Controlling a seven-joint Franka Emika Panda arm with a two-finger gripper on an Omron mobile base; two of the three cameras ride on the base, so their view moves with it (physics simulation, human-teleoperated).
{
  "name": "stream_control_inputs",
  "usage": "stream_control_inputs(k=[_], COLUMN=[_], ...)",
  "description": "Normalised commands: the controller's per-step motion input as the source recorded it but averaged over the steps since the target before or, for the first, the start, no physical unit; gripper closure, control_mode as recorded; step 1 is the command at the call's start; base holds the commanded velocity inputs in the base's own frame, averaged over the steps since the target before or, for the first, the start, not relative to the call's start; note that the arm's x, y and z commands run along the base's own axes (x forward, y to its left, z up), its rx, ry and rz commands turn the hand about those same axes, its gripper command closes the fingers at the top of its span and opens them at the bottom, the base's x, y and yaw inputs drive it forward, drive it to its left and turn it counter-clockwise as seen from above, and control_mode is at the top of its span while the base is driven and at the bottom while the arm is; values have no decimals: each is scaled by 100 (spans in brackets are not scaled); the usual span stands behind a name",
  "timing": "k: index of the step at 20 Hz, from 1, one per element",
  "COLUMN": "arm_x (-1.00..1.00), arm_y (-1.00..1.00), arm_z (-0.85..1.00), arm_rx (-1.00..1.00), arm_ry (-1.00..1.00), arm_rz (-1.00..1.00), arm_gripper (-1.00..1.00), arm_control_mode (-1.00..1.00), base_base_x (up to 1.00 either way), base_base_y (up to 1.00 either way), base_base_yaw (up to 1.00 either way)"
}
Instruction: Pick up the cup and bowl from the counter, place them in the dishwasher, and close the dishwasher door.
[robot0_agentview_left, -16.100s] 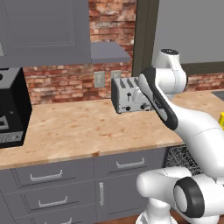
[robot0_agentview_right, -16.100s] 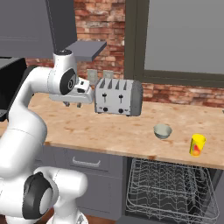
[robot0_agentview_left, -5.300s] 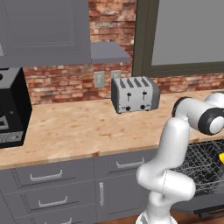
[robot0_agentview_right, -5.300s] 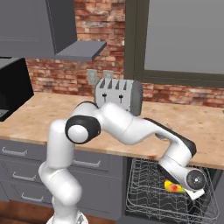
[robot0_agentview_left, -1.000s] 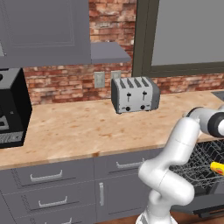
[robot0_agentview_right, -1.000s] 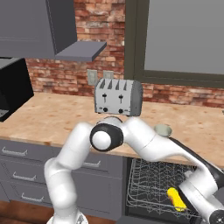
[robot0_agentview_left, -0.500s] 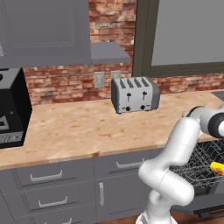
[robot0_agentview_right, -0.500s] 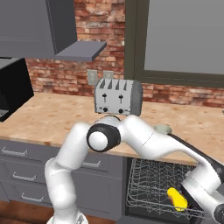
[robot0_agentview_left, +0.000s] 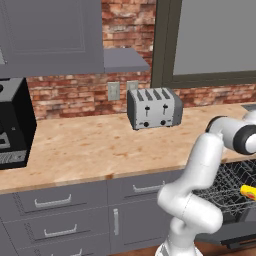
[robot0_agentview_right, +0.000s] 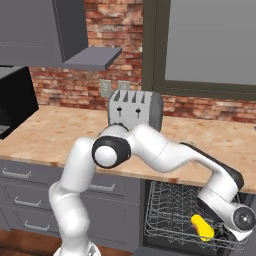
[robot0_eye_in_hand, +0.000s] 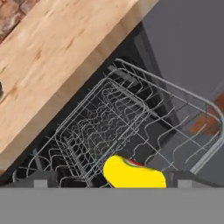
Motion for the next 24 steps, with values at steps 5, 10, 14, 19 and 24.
stream_control_inputs(k=[5,10,14,19,24], arm_x=[18,5,1,34,46], arm_y=[-1,4,30,45,56], arm_z=[27,42,43,20,10], arm_rx=[55,14,-9,-16,-18], arm_ry=[23,17,10,2,1], arm_rz=[-4,-5,-6,-1,0], arm_gripper=[-100,-100,-100,-100,-100], arm_control_mode=[-100,-100,-100,-100,-100], base_base_x=[0,0,0,0,0], base_base_y=[0,0,0,0,0], base_base_yaw=[0,0,0,0,0])
